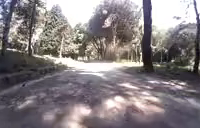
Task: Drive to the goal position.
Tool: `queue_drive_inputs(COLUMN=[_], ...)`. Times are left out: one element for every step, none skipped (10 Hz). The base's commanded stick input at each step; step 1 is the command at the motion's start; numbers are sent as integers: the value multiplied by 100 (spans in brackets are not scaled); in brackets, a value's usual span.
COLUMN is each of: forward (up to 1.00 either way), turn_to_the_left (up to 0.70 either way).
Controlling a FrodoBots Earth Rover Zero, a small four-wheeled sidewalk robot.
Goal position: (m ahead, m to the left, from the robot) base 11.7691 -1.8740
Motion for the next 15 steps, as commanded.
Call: queue_drive_inputs(forward=[85, 85, 85, 85, 85, 85, 85, 85, 85, 85, 85, 85, 85, 85, 85], turn_to_the_left=[0, 0, 0, 0, 0, 0, 0, 0, 0, 0, 0, 0, 0, 0, 0])
